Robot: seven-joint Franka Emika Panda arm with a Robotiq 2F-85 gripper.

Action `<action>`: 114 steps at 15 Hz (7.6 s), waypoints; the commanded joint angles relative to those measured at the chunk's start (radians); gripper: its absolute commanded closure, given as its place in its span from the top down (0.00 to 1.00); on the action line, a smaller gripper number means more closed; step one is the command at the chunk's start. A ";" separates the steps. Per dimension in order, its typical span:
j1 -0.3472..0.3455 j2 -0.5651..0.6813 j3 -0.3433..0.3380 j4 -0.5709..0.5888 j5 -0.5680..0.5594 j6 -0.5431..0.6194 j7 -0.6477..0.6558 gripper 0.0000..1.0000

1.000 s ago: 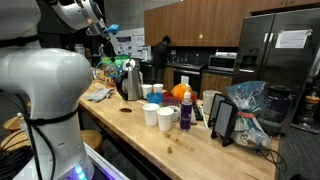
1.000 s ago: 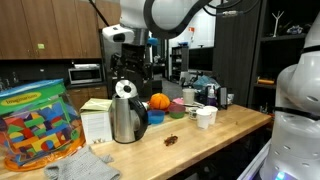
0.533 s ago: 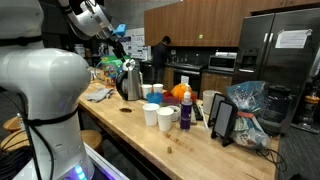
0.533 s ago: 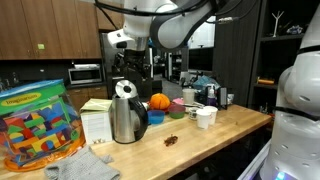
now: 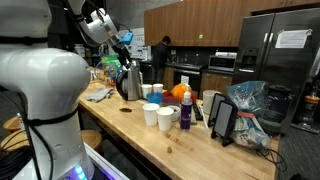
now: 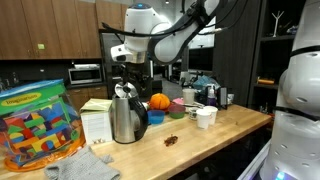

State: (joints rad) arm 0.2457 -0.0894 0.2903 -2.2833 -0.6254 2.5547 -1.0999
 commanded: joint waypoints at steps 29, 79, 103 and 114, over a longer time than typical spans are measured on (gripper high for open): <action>0.026 0.087 -0.018 0.190 0.194 -0.236 -0.209 1.00; 0.073 0.156 0.015 0.295 0.215 -0.413 -0.274 1.00; -0.009 -0.283 -0.154 -0.111 0.301 -0.318 -0.158 1.00; 0.000 -0.427 -0.257 -0.370 0.425 -0.231 -0.183 1.00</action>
State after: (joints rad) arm 0.2300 -0.4397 0.0531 -2.5930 -0.2481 2.3204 -1.2658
